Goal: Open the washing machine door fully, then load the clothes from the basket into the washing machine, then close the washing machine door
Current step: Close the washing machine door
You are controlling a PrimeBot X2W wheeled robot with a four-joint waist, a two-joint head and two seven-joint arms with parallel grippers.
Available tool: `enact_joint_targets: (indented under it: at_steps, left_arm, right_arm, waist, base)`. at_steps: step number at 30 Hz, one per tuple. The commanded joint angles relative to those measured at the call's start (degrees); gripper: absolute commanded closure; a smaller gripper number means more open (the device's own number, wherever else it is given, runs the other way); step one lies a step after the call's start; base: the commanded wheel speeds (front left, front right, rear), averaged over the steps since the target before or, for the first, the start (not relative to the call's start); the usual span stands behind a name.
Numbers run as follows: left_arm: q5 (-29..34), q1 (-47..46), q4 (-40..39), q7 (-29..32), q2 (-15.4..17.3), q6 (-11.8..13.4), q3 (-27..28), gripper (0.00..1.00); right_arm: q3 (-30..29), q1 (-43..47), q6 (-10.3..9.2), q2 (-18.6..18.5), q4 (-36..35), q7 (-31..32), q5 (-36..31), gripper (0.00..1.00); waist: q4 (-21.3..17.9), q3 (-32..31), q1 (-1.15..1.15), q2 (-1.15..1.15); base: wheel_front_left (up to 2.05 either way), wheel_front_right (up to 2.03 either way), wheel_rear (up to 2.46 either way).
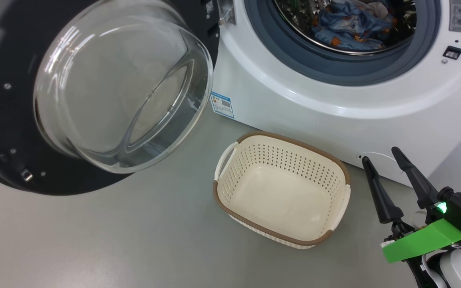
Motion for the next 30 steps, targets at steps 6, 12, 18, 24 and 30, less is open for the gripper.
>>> enact_joint_targets:
  at_steps: [6,12,18,24,30]
  left_arm:
    - [-12.6,-12.6,14.4,11.1,10.7,-0.1,1.7,1.0]
    - [-17.4,-21.2,26.6,22.1,16.9,-0.1,-1.3,1.0]
    - [-20.2,-27.7,36.4,32.0,20.0,-0.1,-4.0,1.0]
    - [-21.7,-31.7,42.6,40.3,21.3,0.0,-5.7,1.0]
    - [-22.6,-34.1,45.9,47.7,22.0,-0.1,-7.7,1.0]
  right_arm:
    - [0.8,-0.6,0.26,-1.2,-1.7,-0.4,-0.7,0.0]
    - [0.8,-1.4,0.26,-1.9,-1.8,-0.4,-0.8,0.0]
    - [0.6,-1.7,0.26,-2.5,-2.0,-0.4,-0.9,0.0]
    - [0.9,-2.0,0.26,-2.9,-1.9,-0.4,-1.1,0.0]
    - [1.2,-2.3,0.26,-3.5,-1.9,-0.4,-1.1,0.0]
  waist:
    - [-1.4,1.7,0.0,0.0]
    - [-2.0,3.1,0.0,0.0]
    - [-2.1,4.1,0.0,0.0]
    - [-2.2,4.7,0.0,0.0]
    - [-2.2,5.5,0.0,0.0]
  base:
    - [0.0,0.0,0.0]
    - [0.0,0.0,0.0]
    - [0.0,0.0,0.0]
    - [0.0,0.0,0.0]
    - [0.0,0.0,0.0]
